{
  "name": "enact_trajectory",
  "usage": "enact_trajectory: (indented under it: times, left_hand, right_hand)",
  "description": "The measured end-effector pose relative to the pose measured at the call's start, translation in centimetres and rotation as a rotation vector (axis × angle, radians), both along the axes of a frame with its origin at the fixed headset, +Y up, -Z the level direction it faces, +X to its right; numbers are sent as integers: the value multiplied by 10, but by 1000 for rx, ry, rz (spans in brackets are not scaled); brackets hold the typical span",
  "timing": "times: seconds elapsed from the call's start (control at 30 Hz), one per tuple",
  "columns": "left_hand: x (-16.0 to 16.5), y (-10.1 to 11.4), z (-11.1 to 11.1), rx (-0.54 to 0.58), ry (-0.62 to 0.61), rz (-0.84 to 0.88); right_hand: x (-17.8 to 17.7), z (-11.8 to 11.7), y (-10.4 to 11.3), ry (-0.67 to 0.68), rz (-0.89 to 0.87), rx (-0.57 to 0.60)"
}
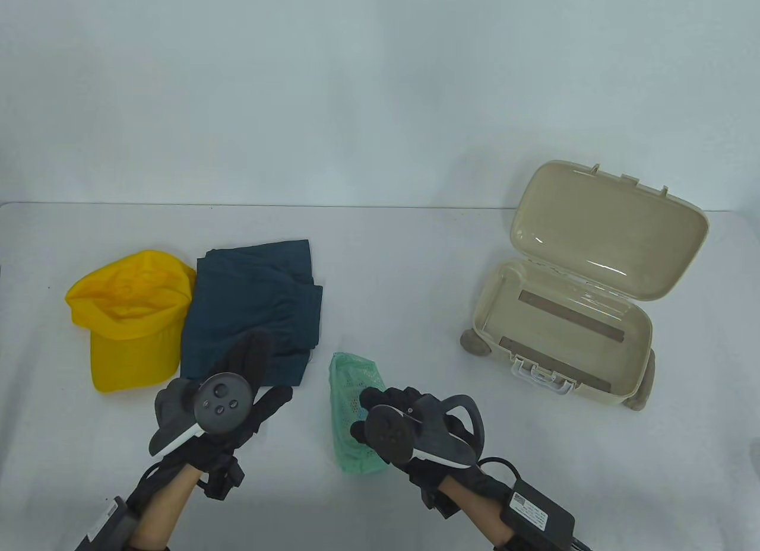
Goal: Pack suitcase
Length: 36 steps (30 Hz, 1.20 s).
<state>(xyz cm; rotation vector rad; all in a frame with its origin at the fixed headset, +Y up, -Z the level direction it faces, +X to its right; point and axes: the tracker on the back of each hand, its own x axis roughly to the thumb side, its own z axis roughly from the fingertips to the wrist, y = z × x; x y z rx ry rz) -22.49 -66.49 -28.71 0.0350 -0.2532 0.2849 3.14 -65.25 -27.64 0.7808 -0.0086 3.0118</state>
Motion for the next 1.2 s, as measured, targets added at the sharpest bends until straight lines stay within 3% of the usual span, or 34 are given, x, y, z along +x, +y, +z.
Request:
enact_trajectory:
  times: [0.27,0.5,0.73,0.97,1.2]
  left_hand:
    - [-10,-6,-2,-22,67,-10]
    - [-29,-5,-6,8,161,-49]
    - [-39,-3,-7,7,192,-25]
    - [-34,3,-3,38,156,-19]
    - [-26,7,2,69,120,-31]
  right_hand:
    - [-57,-27,4,-74,196,-49]
    - [-94,-41,-20,-155,499,-100]
    - [-107,-43,-35,-195,650,-103]
    - [-100,-47,-35,-239,615,-176]
    - [-65,-53,4,-316,399,-284]
